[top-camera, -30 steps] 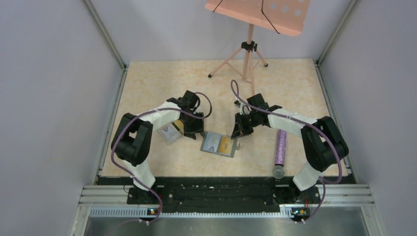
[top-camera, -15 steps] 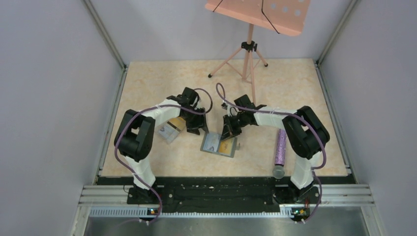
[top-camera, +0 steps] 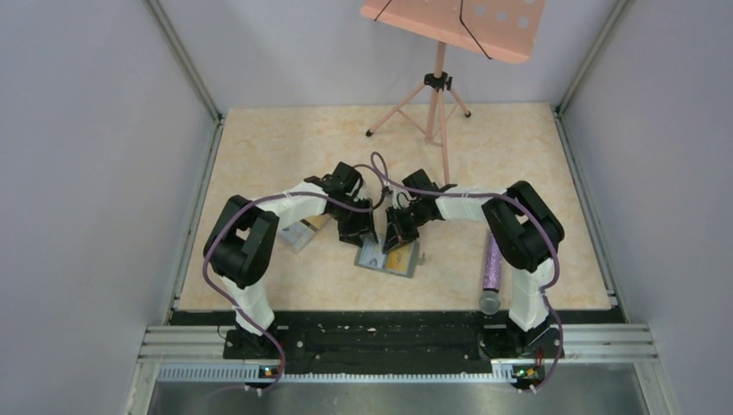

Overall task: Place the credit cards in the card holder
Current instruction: Turn over the card slot in the card holder.

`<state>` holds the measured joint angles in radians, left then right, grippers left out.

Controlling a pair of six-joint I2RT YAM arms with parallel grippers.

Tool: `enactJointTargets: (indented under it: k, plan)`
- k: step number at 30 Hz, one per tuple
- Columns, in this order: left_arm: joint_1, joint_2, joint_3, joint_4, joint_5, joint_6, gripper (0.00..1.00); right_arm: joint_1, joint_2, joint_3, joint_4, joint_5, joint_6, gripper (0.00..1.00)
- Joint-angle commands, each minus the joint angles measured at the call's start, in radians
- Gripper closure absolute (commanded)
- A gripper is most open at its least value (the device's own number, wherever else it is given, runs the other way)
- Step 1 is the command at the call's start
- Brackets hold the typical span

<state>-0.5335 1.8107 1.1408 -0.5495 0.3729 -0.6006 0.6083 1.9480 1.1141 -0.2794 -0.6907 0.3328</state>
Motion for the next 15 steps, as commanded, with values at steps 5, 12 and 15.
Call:
enactJointTargets:
  k: [5,12,15]
  plan:
    - [-0.023,-0.022,0.079,-0.039,-0.046,0.018,0.48,0.018,0.039,0.030,-0.044,0.108,-0.048,1.00]
    - [-0.051,-0.033,0.099,-0.081,-0.106,0.045,0.48,0.018,0.014,0.018,-0.044,0.106,-0.050,1.00]
    - [-0.053,-0.018,0.093,-0.079,-0.102,0.048,0.48,0.018,0.007,0.017,-0.042,0.103,-0.048,1.00]
